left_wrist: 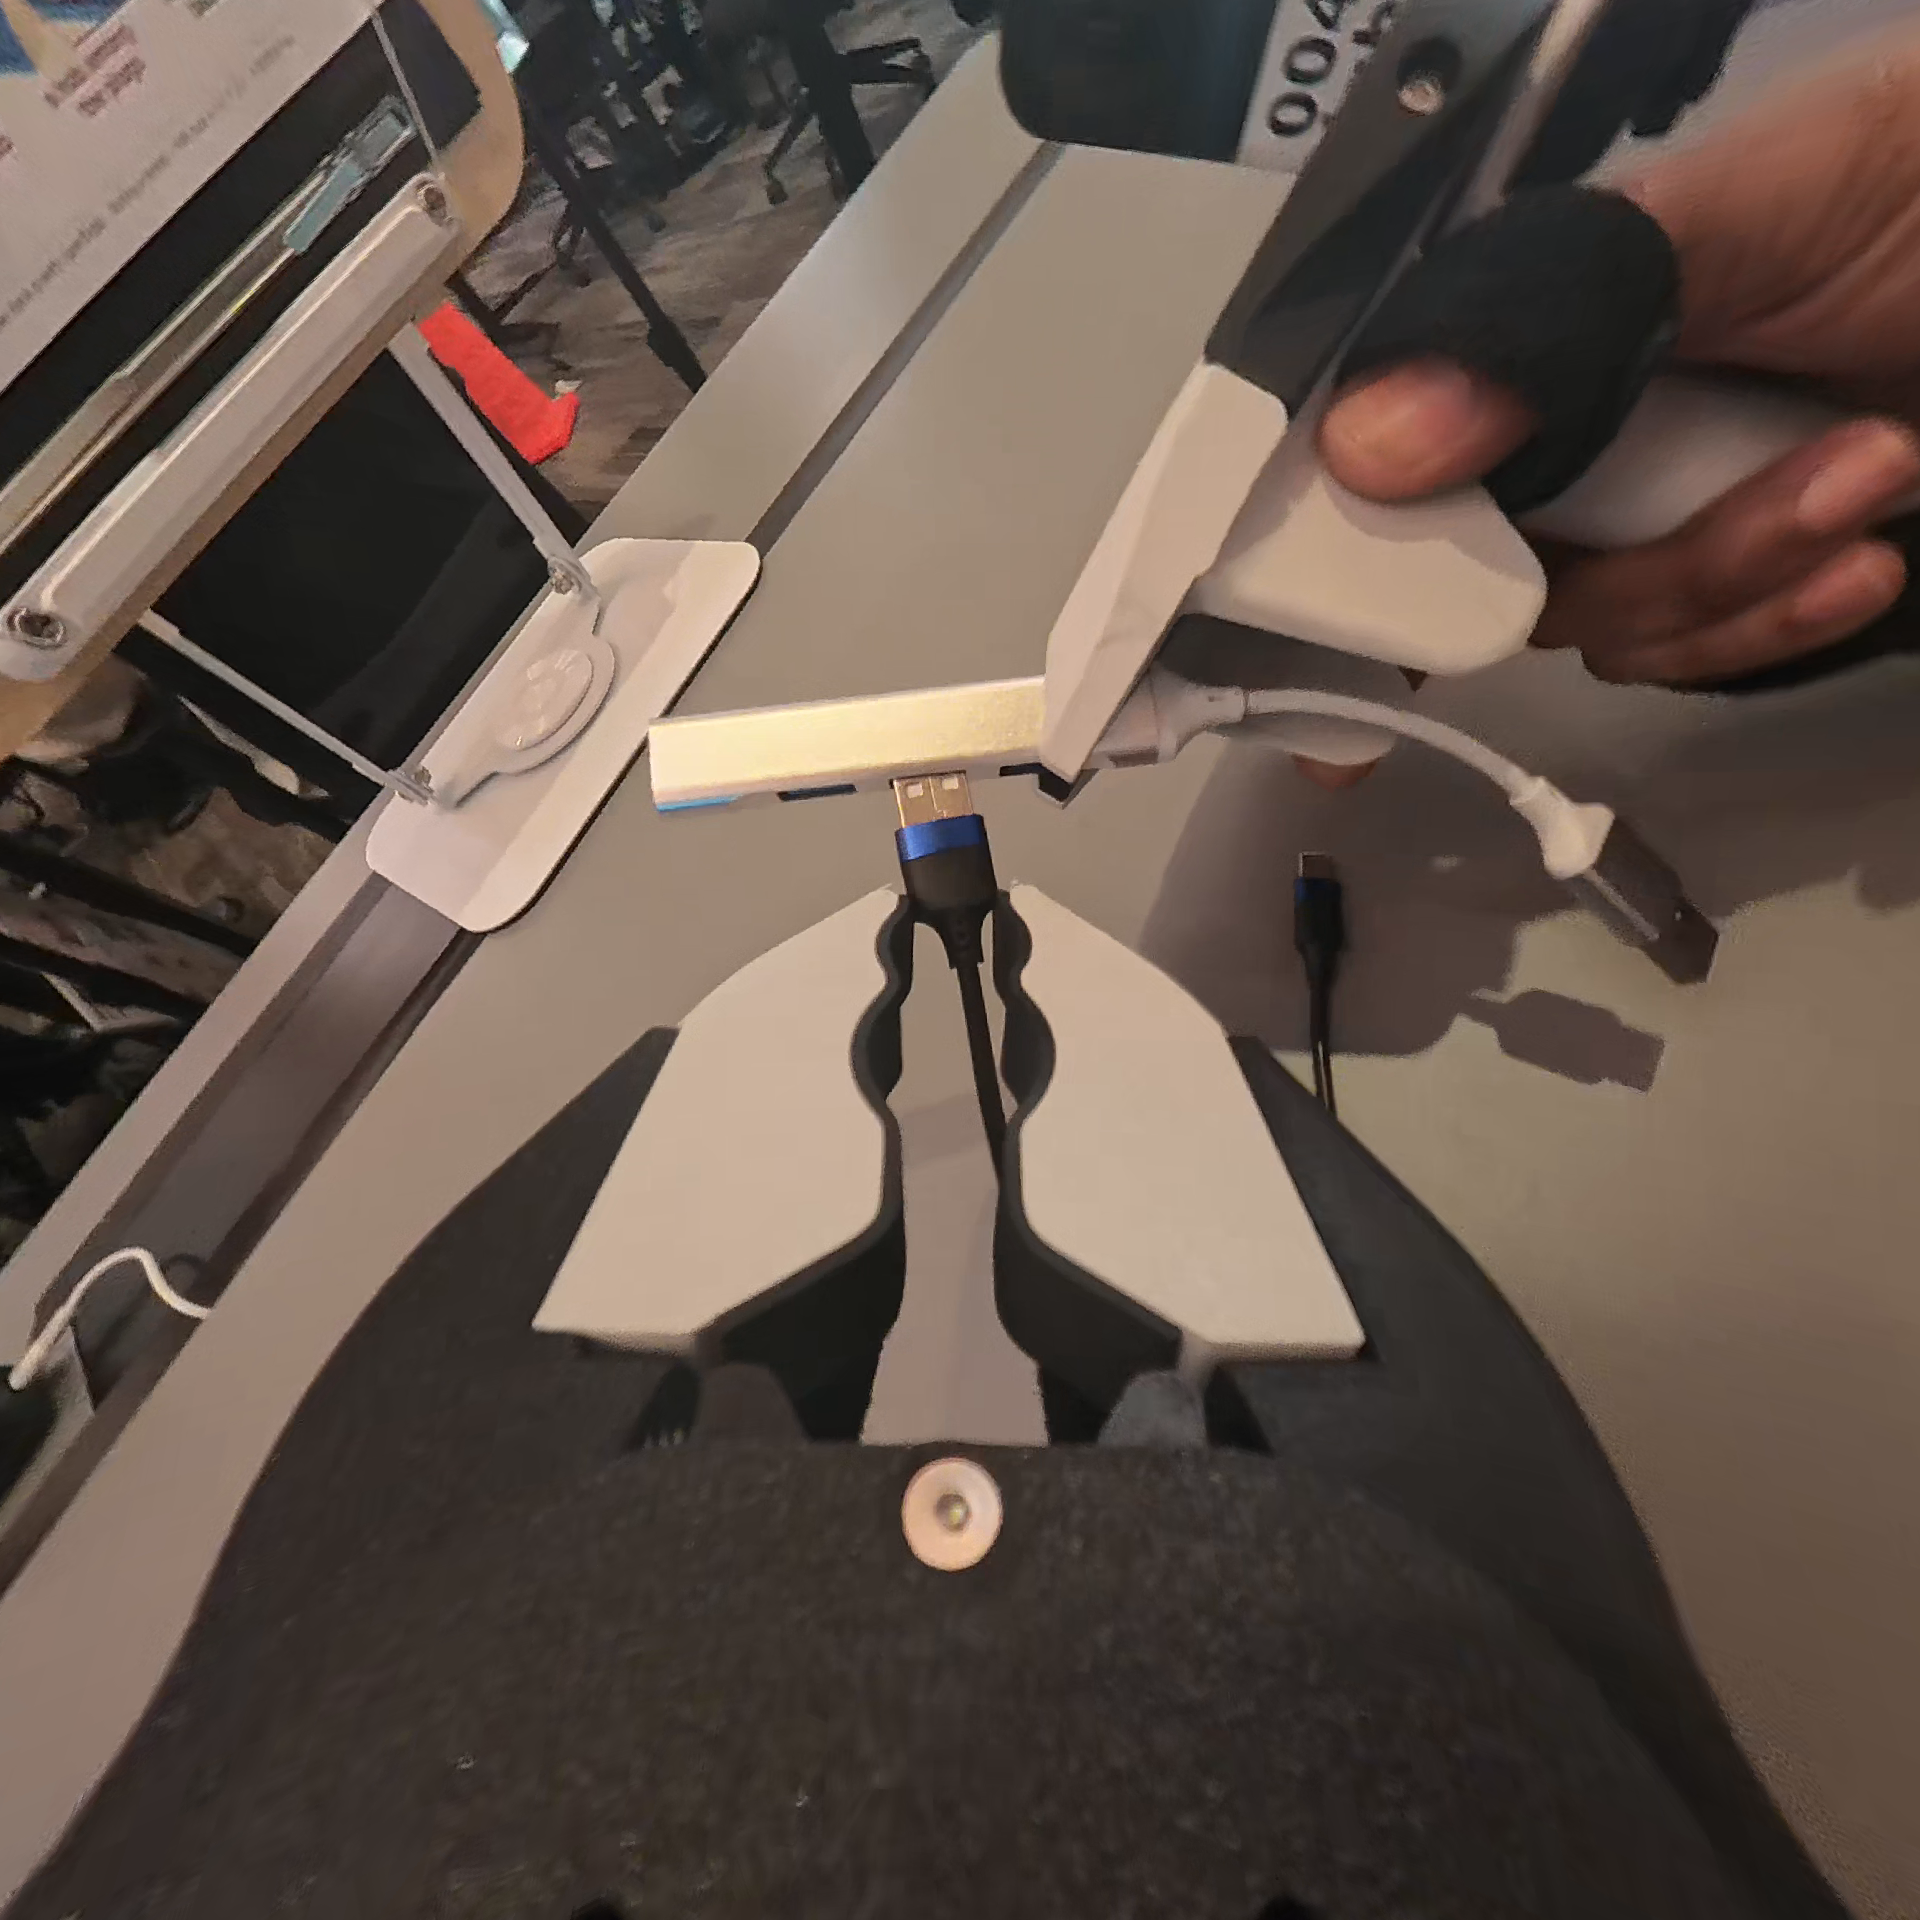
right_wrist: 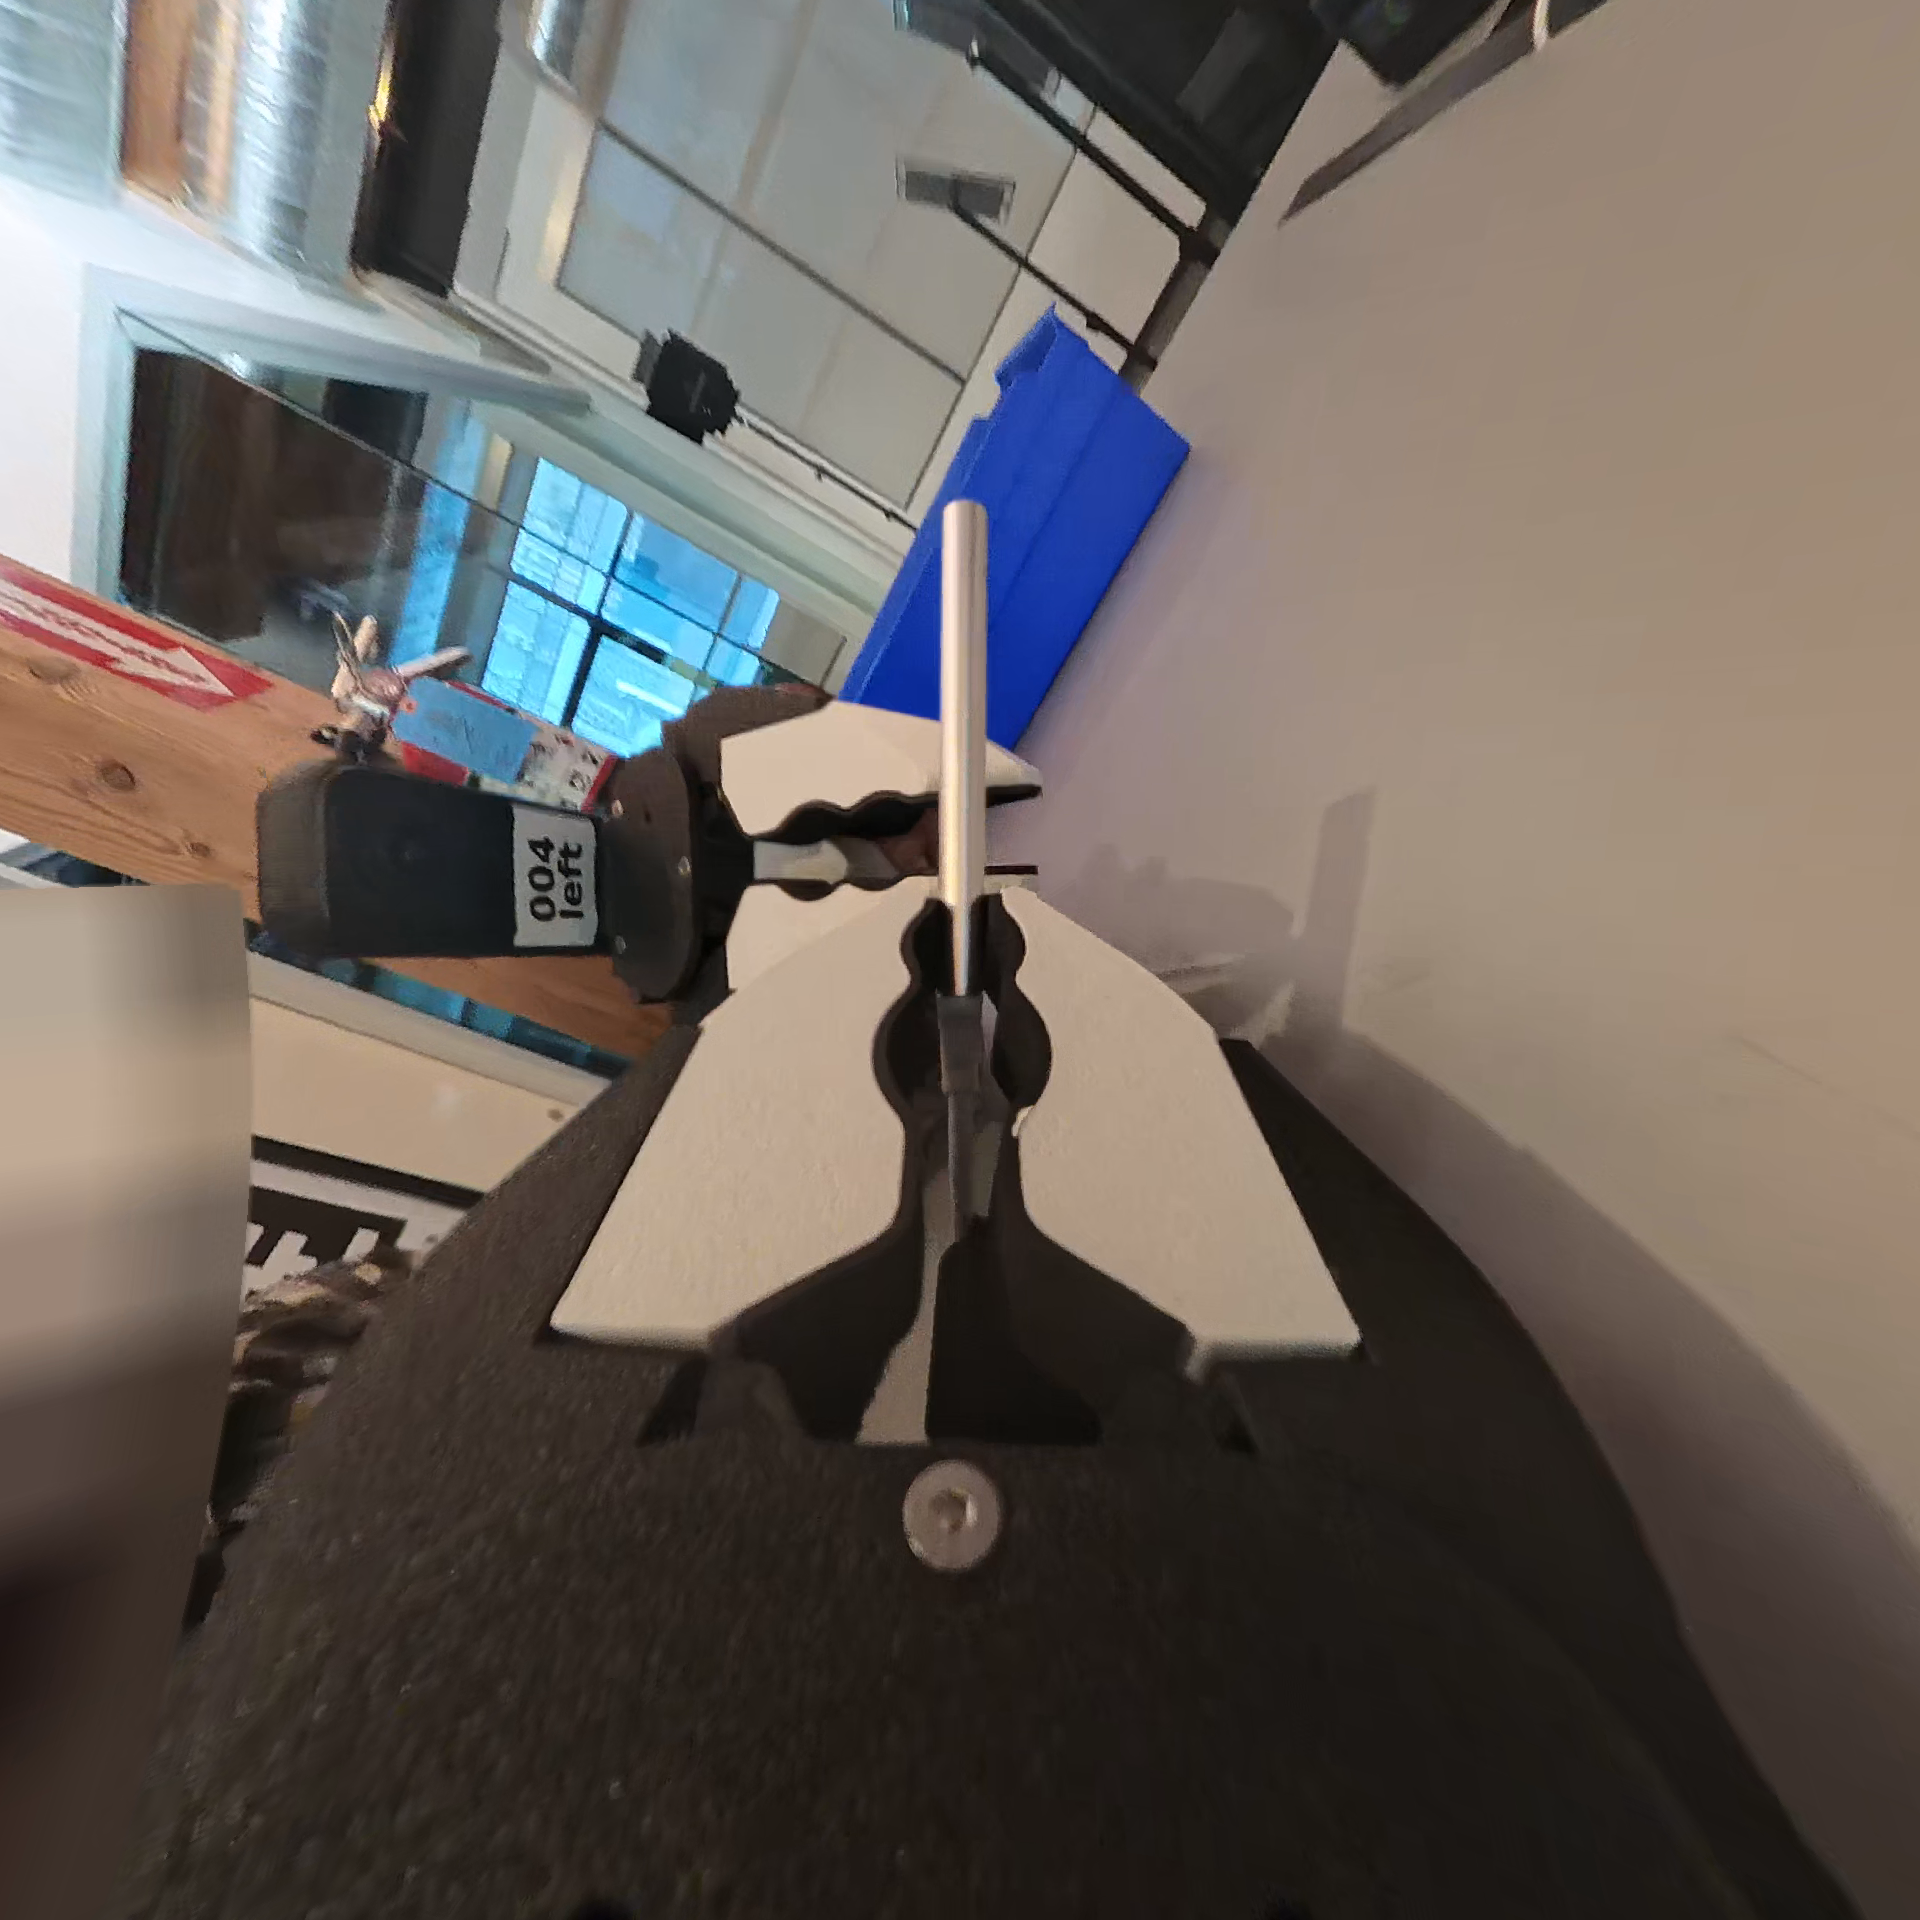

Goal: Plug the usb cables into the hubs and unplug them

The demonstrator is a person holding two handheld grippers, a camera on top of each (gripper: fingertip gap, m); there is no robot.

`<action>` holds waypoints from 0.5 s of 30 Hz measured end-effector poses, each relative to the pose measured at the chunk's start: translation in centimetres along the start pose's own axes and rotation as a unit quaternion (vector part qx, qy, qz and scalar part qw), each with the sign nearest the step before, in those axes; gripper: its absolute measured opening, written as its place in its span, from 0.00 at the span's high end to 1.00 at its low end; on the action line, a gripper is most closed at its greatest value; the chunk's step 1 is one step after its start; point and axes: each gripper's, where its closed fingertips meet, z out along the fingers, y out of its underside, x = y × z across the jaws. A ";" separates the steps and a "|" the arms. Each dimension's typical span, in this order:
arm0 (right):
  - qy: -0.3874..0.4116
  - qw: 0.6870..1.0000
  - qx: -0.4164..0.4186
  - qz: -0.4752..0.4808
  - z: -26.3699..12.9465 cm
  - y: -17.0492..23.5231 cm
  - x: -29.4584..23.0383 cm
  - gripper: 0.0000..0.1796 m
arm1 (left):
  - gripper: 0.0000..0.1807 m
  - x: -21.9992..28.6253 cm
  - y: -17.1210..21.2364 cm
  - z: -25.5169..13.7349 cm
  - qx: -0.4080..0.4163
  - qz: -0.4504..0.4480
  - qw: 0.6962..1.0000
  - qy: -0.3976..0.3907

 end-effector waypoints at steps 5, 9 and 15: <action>0.009 0.998 -0.052 -0.014 -0.1 0.8 -0.1 0.96 | 0.92 0.4 -0.1 -0.1 0.013 -0.023 0.999 0.022; 0.008 0.998 -0.058 -0.018 -0.3 0.9 0.1 0.96 | 0.92 0.6 -0.1 0.1 0.012 -0.036 0.999 0.026; -0.011 0.998 -0.064 -0.007 -0.3 1.0 0.0 0.94 | 0.92 1.1 0.0 0.2 0.015 -0.047 0.998 0.041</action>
